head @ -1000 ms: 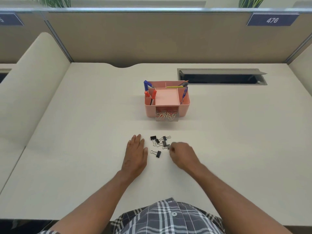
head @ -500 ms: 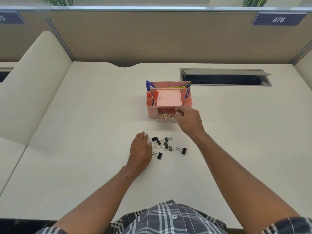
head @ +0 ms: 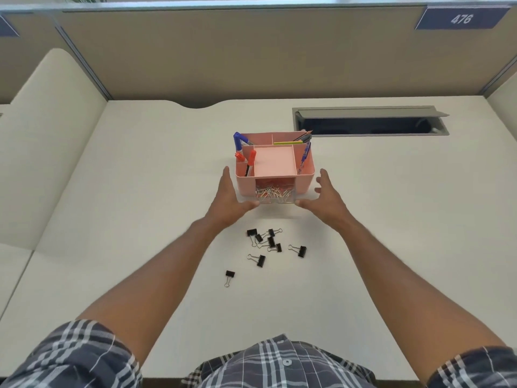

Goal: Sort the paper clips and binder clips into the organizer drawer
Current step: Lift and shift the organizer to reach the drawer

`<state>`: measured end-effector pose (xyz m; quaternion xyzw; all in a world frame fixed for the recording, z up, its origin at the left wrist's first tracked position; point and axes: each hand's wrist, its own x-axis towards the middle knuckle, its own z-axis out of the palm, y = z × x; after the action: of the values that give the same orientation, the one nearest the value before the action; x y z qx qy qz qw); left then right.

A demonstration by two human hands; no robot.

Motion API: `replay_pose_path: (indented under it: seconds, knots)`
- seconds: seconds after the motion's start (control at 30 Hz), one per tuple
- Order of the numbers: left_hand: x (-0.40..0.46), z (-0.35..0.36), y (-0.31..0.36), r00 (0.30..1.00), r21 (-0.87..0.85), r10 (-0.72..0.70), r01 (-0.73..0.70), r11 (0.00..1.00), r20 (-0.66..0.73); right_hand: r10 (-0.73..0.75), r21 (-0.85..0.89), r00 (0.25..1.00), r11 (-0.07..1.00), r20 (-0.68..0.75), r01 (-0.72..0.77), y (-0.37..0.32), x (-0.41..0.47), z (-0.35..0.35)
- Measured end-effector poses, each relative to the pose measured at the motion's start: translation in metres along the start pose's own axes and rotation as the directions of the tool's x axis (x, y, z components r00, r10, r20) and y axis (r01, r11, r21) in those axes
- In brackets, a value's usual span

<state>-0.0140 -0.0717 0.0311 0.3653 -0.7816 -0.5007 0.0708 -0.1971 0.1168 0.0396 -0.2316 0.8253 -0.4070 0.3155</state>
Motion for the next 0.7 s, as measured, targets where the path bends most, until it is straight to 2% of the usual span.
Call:
replay_pose_path:
  seconds: [0.1,0.17,0.23,0.37,0.5,0.7]
  knots:
    - [0.010,0.001,0.006,0.993,-0.083,0.092,-0.086,0.993,0.073,-0.041,0.005,0.997,0.999,0.058,0.041,-0.001,0.009,-0.004]
    - [0.012,0.003,0.007,0.989,-0.091,0.132,-0.126,0.988,0.066,-0.081,0.032,0.994,0.996,0.080,0.079,0.001,0.012,-0.003]
    - [0.012,0.005,0.008,0.994,-0.092,0.109,-0.107,0.990,0.024,-0.098,0.047,0.994,0.994,0.056,0.096,0.001,0.014,0.000]
    - [0.012,0.013,0.010,0.993,-0.104,0.043,-0.055,0.993,-0.112,-0.069,0.032,0.990,0.997,-0.126,0.074,-0.004,0.016,0.016]
    - [0.015,0.024,0.016,0.966,-0.055,-0.001,-0.013,0.998,-0.258,-0.013,0.017,0.950,1.000,-0.313,0.019,-0.014,0.018,0.035]
    - [0.016,0.030,0.018,0.937,-0.002,-0.034,0.035,0.999,-0.347,0.014,0.011,0.918,1.000,-0.397,-0.011,-0.013,0.018,0.045]
